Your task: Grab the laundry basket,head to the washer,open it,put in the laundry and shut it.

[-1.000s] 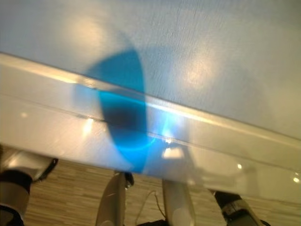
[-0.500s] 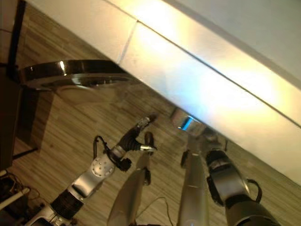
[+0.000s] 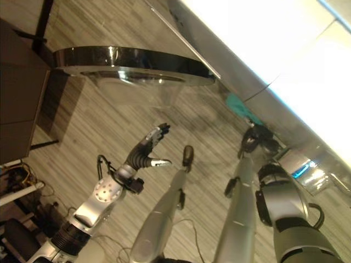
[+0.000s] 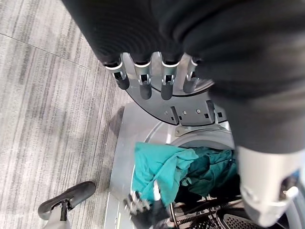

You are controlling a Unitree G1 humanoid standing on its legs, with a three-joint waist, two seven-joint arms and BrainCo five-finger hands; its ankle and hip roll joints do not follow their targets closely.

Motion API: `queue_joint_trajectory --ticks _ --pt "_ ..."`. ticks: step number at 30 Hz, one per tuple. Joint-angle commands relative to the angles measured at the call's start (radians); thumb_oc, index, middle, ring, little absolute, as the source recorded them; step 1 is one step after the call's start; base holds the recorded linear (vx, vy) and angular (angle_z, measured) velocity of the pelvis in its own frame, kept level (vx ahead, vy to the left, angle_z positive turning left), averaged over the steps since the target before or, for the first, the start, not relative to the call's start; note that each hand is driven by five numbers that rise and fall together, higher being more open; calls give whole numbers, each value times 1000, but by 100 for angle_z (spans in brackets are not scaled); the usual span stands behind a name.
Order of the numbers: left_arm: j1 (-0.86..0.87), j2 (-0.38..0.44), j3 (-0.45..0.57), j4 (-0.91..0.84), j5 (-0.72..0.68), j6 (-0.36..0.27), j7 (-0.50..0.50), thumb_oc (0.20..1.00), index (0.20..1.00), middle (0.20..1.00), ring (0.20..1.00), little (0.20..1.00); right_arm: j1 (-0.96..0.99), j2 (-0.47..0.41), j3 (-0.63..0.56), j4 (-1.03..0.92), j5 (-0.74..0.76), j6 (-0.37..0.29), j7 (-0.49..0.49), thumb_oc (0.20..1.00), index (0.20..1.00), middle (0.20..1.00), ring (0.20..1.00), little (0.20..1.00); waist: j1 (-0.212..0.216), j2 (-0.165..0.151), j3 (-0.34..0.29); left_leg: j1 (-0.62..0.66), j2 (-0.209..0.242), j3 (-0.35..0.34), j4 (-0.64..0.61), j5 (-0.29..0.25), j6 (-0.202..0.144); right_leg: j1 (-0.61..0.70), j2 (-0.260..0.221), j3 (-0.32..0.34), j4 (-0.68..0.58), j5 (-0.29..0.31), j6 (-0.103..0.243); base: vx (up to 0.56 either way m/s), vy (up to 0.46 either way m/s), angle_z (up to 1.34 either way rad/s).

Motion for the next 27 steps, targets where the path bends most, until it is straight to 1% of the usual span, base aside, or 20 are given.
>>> queue_joint_trajectory --ticks 1,2,3,4,5,9,10,11,12,13,14,15,16,17,18,19,22,23,26,27 --pt "19 34 -36 -82 -18 -41 -2 1000 1000 1000 1000 1000 -69 -23 84 11 32 -24 43 1000 1000 1000 1000 1000 21 40 -23 35 -50 21 6 -94 3 28 -13 88 26 -149 107 8 2 14" --pt "16 32 -45 -74 -15 -40 -1 1000 1000 1000 1000 1000 -106 -32 85 6 49 -32 35 1000 1000 1000 1000 1000 27 39 -25 33 -49 18 6 -94 3 28 -13 86 27 -150 107 10 2 12" --pt "11 30 -50 -69 -11 -38 2 1000 1000 1000 1000 1000 -127 -40 80 -1 72 -41 24 809 809 809 809 809 32 38 -27 33 -48 17 6 -93 3 29 -13 85 25 -151 107 15 5 5" --pt "6 28 -56 -64 -5 -38 7 1000 1000 1000 1000 1000 -156 -60 76 -10 89 -53 14 529 529 529 529 529 38 38 -31 34 -49 16 6 -94 4 30 -12 85 25 -153 107 0 0 0" --pt "5 28 -58 -62 -4 -39 10 1000 1000 1000 1000 1000 -176 -75 82 -16 91 -60 3 200 200 200 200 200 42 37 -34 34 -49 16 6 -93 4 31 -12 85 24 -154 107 0 0 0" --pt "0 29 -56 -61 3 -37 24 1000 1000 1000 1000 1000 -260 -189 111 -116 66 -116 -68 200 200 200 200 200 55 36 -42 36 -49 11 6 -91 2 38 -16 85 20 -156 112 3 6 2" --pt "0 29 -56 -61 3 -37 24 1000 1000 1000 1000 1000 -260 -189 111 -117 66 -116 -69 200 200 200 200 200 55 36 -42 36 -49 11 6 -91 2 38 -16 85 20 -156 112 2 21 8" --pt "1 29 -47 -60 7 -38 28 1000 1000 1000 1000 1000 -254 -202 117 -193 54 -136 -88 200 200 200 200 200 51 31 -41 38 -48 13 6 -92 2 39 -14 87 21 -157 112 2 48 12" --pt "4 23 -29 -50 12 -38 41 1000 1000 1000 1000 1000 -234 -233 126 -401 -46 -178 -168 200 200 200 200 200 34 18 -37 42 -47 21 6 -96 4 41 -12 94 20 -155 111 2 48 13" --pt "4 23 -30 -50 12 -39 41 1000 1000 1000 1000 1000 -231 -232 125 -405 -48 -176 -171 200 200 200 200 200 35 17 -38 42 -47 21 6 -96 4 41 -12 94 20 -155 111 51 67 12" --pt "-30 0 -19 -9 21 -32 99 1000 1000 1000 1000 1000 -189 -249 9 -798 -290 -265 -441 200 200 200 200 200 -13 -10 -37 48 -48 26 6 -111 13 53 -8 102 3 -151 114 47 30 11" --pt "-32 2 -20 -8 21 -32 99 1000 1000 1000 1000 1000 -181 -244 3 -811 -302 -259 -452 200 200 200 200 200 -13 -12 -36 49 -48 26 6 -111 13 55 -8 102 3 -151 114 70 41 5" --pt "-23 10 -19 -20 11 -28 116 1000 1000 1000 1000 1000 -190 -250 -74 -940 -447 -251 -572 200 200 200 200 200 -30 -15 -40 53 -50 24 6 -116 17 64 -7 106 -7 -151 116 0 0 0" --pt "-22 14 -20 -22 10 -27 116 1000 1000 1000 1000 1000 -179 -243 -81 -957 -461 -241 -582 200 200 200 200 200 -29 -18 -40 54 -50 23 6 -116 17 66 -7 105 -8 -151 117 36 18 -4" --pt "-9 26 -17 -34 -3 -27 116 1000 1000 1000 1000 1000 -208 -286 -118 -1030 -600 -205 -667 200 200 200 200 200 -41 -21 -47 56 -53 21 6 -118 18 72 -8 110 -12 -150 118 20 15 -6" --pt "0 33 -14 -39 -7 -27 112 1000 1000 1000 1000 1000 -211 -306 -125 -1057 -674 -173 -705 200 200 200 200 200 -45 -23 -50 57 -55 21 6 -118 18 75 -10 111 -14 -149 119 29 20 -8" --pt "28 47 -6 -48 -4 -30 117 1000 1000 1000 1000 1000 -229 -366 -121 -1080 -861 -59 -813 200 200 200 200 200 -54 -30 -58 57 -57 24 6 -120 18 78 -11 120 -16 -149 122 18 12 -5" --pt "28 47 -6 -49 -4 -30 117 1000 1000 1000 1000 1000 -231 -364 -119 -1082 -866 -54 -817 200 200 200 200 200 -54 -29 -58 57 -57 25 6 -121 19 77 -10 121 -16 -149 122 0 0 0" --pt "50 63 4 -52 7 -41 114 1000 1000 1000 1000 1000 -252 -438 -25 -990 -1073 150 -816 200 200 200 200 200 -53 -33 -66 56 -59 33 6 -120 16 72 -13 132 -11 -148 124 11 1 0" --pt "57 68 9 -53 1 -43 105 1000 1000 1000 1000 1000 -269 -464 29 -892 -1087 205 -769 520 520 520 520 520 -50 -35 -68 55 -60 35 6 -119 15 68 -14 137 -9 -145 123 0 0 0"
